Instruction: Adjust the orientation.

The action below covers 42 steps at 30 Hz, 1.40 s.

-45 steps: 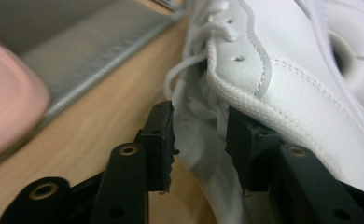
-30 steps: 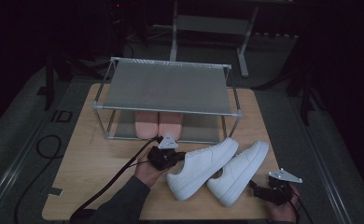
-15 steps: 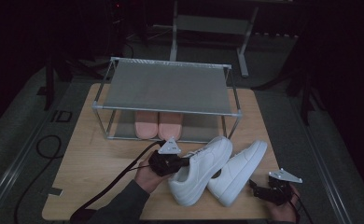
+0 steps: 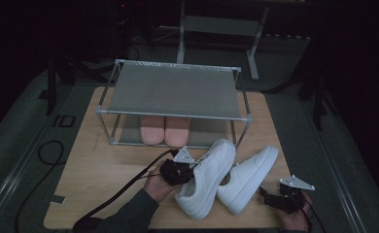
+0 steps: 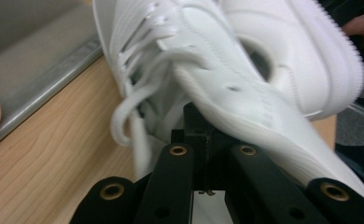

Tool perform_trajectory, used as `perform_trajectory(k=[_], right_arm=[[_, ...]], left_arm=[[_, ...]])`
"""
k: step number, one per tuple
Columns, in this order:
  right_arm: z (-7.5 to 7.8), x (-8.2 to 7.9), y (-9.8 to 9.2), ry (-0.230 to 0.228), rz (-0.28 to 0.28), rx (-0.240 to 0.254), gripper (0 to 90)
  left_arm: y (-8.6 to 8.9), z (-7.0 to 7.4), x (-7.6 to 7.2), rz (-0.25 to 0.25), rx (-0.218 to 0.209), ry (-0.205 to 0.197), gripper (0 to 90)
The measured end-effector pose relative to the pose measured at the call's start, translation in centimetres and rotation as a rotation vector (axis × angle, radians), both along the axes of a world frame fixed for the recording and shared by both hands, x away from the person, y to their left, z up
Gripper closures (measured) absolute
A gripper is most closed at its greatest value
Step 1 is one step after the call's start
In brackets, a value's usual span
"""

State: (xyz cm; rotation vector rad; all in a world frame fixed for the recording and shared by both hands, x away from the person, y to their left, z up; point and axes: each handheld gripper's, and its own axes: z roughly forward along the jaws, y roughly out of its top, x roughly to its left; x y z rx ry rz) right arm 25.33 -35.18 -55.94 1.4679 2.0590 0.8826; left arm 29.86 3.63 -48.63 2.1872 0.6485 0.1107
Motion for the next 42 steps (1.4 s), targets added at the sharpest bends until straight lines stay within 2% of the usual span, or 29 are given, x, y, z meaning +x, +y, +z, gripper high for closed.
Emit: perform_trajectory(k=[4,5,7,9,11,14,17,20,24,28,29,31,32,33,37,38,40,41,42], right_arm=[[0.0,0.0,0.0,0.0,0.001,-0.001,13.3],[0.0,0.0,0.0,0.0,0.001,-0.001,13.3],[0.0,0.0,0.0,0.0,0.001,-0.001,13.3],[0.0,0.0,0.0,0.0,0.002,-0.002,13.3],[0.0,0.0,0.0,-0.001,0.003,-0.003,13.3],[0.0,0.0,0.0,-0.001,0.003,-0.003,13.3],[0.0,0.0,0.0,0.0,0.001,-0.001,13.3],[0.0,0.0,0.0,0.0,0.002,-0.002,13.3],[0.0,0.0,0.0,0.0,0.002,-0.002,13.3],[0.0,0.0,0.0,0.0,0.003,-0.002,13.3],[0.0,0.0,0.0,0.0,0.003,-0.002,13.3],[0.0,0.0,0.0,0.0,0.003,-0.002,13.3],[0.0,0.0,0.0,0.0,0.003,-0.002,13.3],[0.0,0.0,0.0,0.0,0.004,-0.002,13.3],[0.0,0.0,0.0,0.0,0.004,-0.002,13.3],[0.0,0.0,0.0,0.0,0.004,-0.003,13.3],[0.0,0.0,0.0,0.0,0.004,-0.003,13.3],[0.0,0.0,0.0,0.0,0.004,-0.003,13.3],[0.0,0.0,0.0,0.0,0.004,-0.003,13.3]], left_arm=[[0.3,0.2,0.6,0.036,-0.007,-0.004,90.0],[0.5,0.3,0.8,0.051,-0.003,-0.017,90.0],[0.8,0.5,1.4,0.066,-0.008,-0.011,90.0],[0.7,0.6,1.7,0.084,0.013,-0.031,90.0],[0.7,0.5,1.9,0.077,0.009,-0.019,90.0],[0.3,0.5,1.5,0.044,-0.006,-0.015,90.0],[-0.2,0.1,1.0,0.034,0.027,-0.011,90.0],[0.2,-0.2,0.6,0.03,0.006,0.035,90.0],[-0.6,-1.1,-0.6,-0.02,0.078,0.052,90.0],[-0.3,-1.6,-0.6,0.008,0.124,0.054,90.0],[-0.3,-1.6,-0.6,0.008,0.124,0.054,90.0],[-0.5,-2.1,-0.6,0.045,0.185,0.027,90.0],[-0.5,-2.1,-0.6,0.045,0.185,0.027,90.0],[-0.3,-2.3,-0.3,0.069,0.213,0.024,90.0],[0.1,-2.3,-0.1,0.095,0.229,0.006,90.0],[0.4,-2.1,0.2,0.118,0.238,-0.014,90.0],[0.4,-2.1,0.2,0.118,0.238,-0.014,90.0],[1.1,-1.8,0.9,0.157,0.255,-0.03,90.0],[1.2,-1.8,1.0,0.167,0.269,-0.041,90.0]])
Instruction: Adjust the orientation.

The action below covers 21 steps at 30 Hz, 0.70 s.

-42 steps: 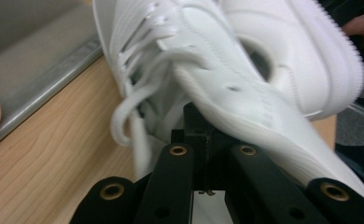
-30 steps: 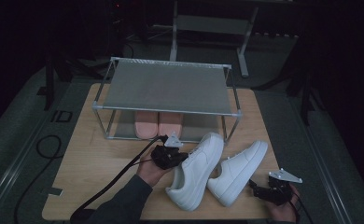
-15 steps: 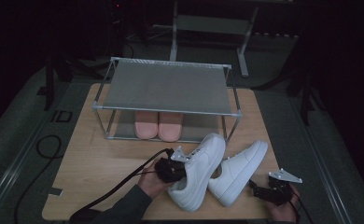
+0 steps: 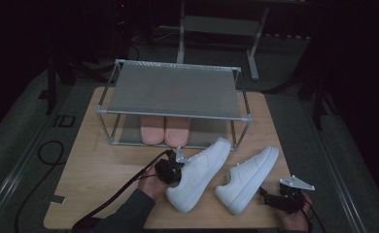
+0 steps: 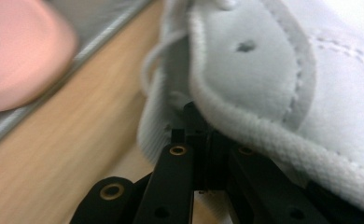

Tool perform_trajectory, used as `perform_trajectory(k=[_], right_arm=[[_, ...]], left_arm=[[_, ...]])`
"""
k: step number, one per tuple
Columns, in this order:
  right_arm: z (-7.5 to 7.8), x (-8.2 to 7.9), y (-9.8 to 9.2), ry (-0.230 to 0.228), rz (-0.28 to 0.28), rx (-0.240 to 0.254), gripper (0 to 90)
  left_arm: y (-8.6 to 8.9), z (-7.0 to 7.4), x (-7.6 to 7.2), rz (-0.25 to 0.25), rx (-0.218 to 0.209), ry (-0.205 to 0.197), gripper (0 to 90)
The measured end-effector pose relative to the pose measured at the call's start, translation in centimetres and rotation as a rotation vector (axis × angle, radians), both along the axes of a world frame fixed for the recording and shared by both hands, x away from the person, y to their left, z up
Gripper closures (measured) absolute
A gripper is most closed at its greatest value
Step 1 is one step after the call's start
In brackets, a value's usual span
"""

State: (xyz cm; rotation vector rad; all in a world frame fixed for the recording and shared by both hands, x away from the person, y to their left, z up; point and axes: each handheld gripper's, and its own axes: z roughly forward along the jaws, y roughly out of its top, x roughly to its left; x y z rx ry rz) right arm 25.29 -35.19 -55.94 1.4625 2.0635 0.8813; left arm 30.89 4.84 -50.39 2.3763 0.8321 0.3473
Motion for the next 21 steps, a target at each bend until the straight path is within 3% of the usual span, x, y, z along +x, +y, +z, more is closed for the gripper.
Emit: perform_trajectory(k=[7,13,19,21], right_arm=[[0.0,0.0,0.0,0.0,0.0,0.0,13.3],[0.0,0.0,0.0,0.0,0.0,0.001,13.3],[0.0,0.0,0.0,0.0,-0.001,0.001,13.3],[0.0,0.0,0.0,0.0,-0.001,0.002,13.3]], left_arm=[[1.4,1.3,0.5,0.054,0.045,-0.046,90.0],[1.7,2.0,0.2,-0.013,-0.082,0.012,90.0],[0.7,2.3,-0.6,-0.07,-0.123,0.028,90.0],[0.6,2.5,-0.9,-0.097,-0.175,0.051,90.0]])
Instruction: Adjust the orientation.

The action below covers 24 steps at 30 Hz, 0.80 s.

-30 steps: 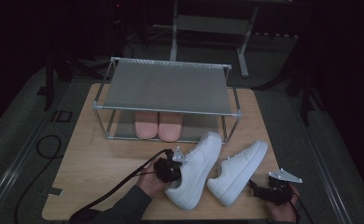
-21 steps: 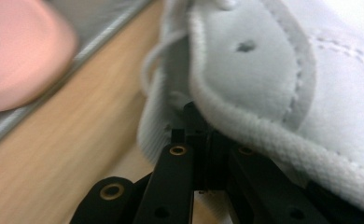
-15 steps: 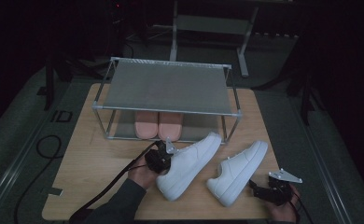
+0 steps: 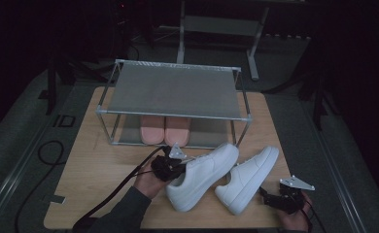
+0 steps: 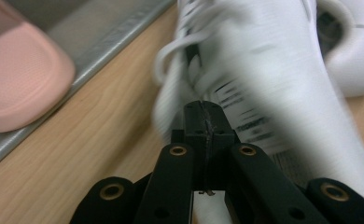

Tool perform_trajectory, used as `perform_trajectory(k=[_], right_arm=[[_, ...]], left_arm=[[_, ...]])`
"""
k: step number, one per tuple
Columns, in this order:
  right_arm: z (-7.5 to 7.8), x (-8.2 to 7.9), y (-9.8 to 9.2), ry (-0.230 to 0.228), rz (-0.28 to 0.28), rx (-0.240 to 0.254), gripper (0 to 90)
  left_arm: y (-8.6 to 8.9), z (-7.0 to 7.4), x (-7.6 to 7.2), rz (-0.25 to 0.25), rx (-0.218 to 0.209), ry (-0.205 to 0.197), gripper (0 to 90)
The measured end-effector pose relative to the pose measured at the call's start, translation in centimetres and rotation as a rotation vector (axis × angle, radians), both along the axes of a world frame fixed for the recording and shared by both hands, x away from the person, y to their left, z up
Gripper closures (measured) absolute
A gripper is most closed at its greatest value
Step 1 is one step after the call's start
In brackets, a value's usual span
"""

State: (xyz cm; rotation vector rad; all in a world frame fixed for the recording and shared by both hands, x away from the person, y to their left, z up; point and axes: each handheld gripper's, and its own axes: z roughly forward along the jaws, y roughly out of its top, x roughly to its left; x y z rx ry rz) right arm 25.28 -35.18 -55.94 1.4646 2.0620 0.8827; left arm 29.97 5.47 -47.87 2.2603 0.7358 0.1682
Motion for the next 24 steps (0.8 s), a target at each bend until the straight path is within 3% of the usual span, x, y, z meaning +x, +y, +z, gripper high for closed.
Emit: perform_trajectory(k=[5,15,19,24], right_arm=[[0.0,0.0,0.0,0.0,0.0,0.0,13.3],[0.0,0.0,0.0,0.0,0.001,-0.001,13.3],[0.0,0.0,0.0,0.001,0.0,0.0,13.3],[0.0,0.0,0.0,0.0,0.001,-0.001,13.3]], left_arm=[[-0.6,0.0,-0.5,-0.013,0.023,-0.009,90.0],[0.4,1.0,-0.4,0.022,-0.017,-0.037,88.6],[1.1,1.3,-0.3,0.057,-0.014,-0.057,77.2],[1.2,0.4,0.5,0.057,-0.019,-0.011,60.7]])
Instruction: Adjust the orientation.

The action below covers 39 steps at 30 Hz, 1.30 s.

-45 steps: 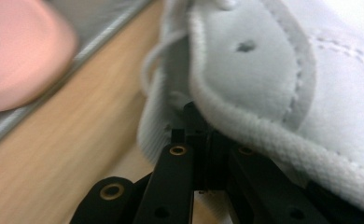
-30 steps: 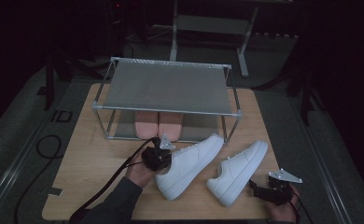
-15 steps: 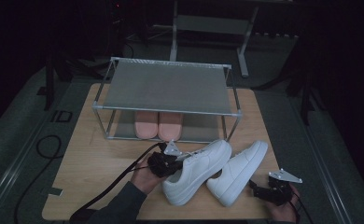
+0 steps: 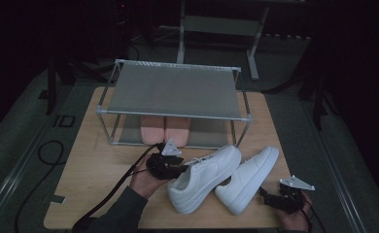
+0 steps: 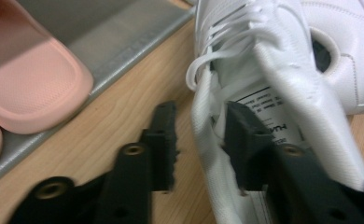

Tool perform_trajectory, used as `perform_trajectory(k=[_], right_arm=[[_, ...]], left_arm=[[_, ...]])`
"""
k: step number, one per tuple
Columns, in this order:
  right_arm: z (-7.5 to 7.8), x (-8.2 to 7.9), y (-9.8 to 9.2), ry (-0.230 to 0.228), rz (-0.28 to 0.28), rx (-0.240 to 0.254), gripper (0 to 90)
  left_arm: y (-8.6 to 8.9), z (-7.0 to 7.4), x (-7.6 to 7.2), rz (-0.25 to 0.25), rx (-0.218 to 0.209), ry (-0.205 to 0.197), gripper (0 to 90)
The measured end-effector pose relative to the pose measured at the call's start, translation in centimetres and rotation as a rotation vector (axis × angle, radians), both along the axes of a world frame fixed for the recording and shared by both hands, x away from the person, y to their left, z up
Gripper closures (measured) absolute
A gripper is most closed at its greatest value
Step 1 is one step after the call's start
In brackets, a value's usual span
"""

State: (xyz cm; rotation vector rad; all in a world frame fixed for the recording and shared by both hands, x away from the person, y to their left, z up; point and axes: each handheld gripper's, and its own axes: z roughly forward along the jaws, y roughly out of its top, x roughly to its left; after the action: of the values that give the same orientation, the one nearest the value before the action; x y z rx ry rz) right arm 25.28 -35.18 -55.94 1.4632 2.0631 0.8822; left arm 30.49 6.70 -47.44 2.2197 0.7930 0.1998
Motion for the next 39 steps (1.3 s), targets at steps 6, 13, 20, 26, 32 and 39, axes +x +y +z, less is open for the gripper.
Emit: perform_trajectory(k=[6,13,20,26,32,39], right_arm=[[0.0,0.0,0.0,0.0,0.0,0.0,13.3],[0.0,0.0,0.0,0.0,0.0,0.0,13.3],[0.0,0.0,0.0,0.0,0.0,0.0,13.3],[0.0,0.0,0.0,0.0,0.001,0.0,13.3],[0.0,0.0,0.0,0.0,0.001,-0.001,13.3],[0.0,0.0,0.0,0.0,0.0,-0.001,13.3]], left_arm=[[-0.7,-2.0,1.3,-0.01,-0.005,0.084,59.2],[-0.4,-1.6,1.0,-0.016,-0.011,0.072,82.8],[1.8,-1.1,0.5,0.037,-0.019,0.062,83.6],[2.8,-1.1,-0.3,0.069,-0.022,0.055,83.3],[3.0,-0.8,-0.9,0.06,-0.003,0.032,82.4],[3.6,-0.5,-1.4,0.103,0.041,0.013,82.7]])
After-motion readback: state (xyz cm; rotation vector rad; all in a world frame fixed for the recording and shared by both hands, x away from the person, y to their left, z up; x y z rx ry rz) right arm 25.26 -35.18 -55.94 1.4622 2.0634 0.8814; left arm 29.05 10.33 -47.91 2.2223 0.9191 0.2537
